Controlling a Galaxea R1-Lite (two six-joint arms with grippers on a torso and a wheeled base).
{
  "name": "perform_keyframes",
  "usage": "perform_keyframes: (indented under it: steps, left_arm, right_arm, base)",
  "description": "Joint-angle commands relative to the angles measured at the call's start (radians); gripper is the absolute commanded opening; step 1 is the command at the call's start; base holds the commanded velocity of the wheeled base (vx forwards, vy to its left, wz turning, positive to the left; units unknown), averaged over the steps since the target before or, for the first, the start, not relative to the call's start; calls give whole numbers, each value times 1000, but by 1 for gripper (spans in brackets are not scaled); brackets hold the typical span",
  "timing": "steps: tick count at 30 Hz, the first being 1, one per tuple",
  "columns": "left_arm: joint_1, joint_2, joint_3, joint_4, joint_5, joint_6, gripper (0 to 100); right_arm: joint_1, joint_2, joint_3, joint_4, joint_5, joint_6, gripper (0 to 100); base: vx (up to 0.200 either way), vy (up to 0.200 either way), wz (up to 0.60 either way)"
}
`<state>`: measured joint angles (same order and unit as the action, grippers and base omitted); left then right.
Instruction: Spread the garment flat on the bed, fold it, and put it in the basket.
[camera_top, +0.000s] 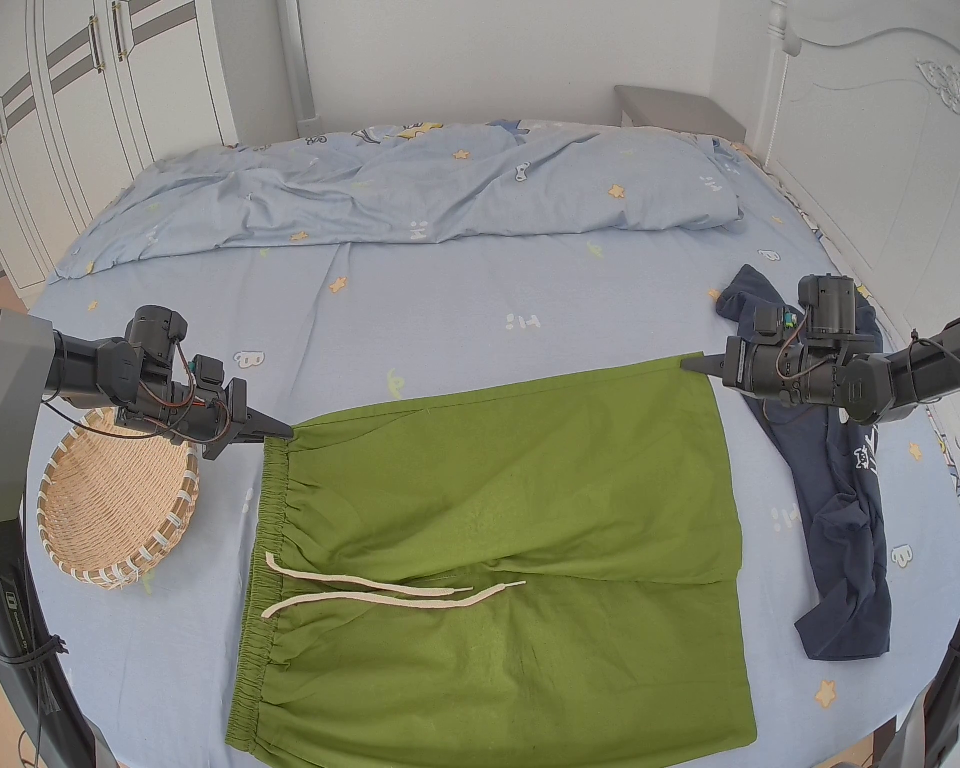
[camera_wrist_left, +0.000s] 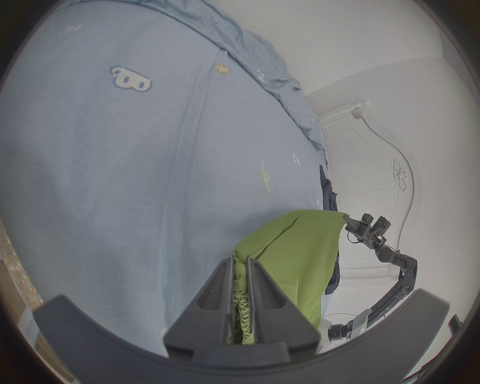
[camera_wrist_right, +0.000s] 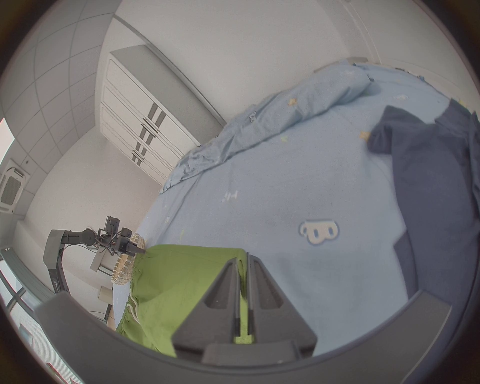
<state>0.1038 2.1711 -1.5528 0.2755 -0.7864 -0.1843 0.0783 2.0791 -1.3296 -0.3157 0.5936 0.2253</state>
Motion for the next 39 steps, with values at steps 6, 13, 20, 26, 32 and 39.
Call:
perform_keyframes:
  steps: [6, 13, 20, 26, 32, 39]
  left_arm:
    - [37, -11, -10, -13, -1, 0, 0]
    - [40, -11, -10, -33, -1, 0, 0]
    - [43, -10, -12, -39, -1, -1, 0]
    - [42, -2, -12, -55, 1, 0, 0]
    - [40, -2, -12, -61, 6, -3, 100]
    - [42, -13, -9, -62, 6, -3, 100]
  right_arm:
    - [28, 56, -178, 29, -38, -4, 0]
    - [32, 98, -237, 33, -41, -6, 0]
    - [35, 128, -249, 35, -41, -7, 0]
    - [41, 142, -266, 33, -41, -7, 0]
    - [41, 182, -284, 37, -60, -6, 0]
    - [43, 202, -300, 27, -71, 0, 100]
  base:
    - [0, 0, 0]
    - [0, 0, 0]
    - [0, 0, 0]
    - [0, 0, 0]
    - [0, 0, 0]
    - [0, 0, 0]
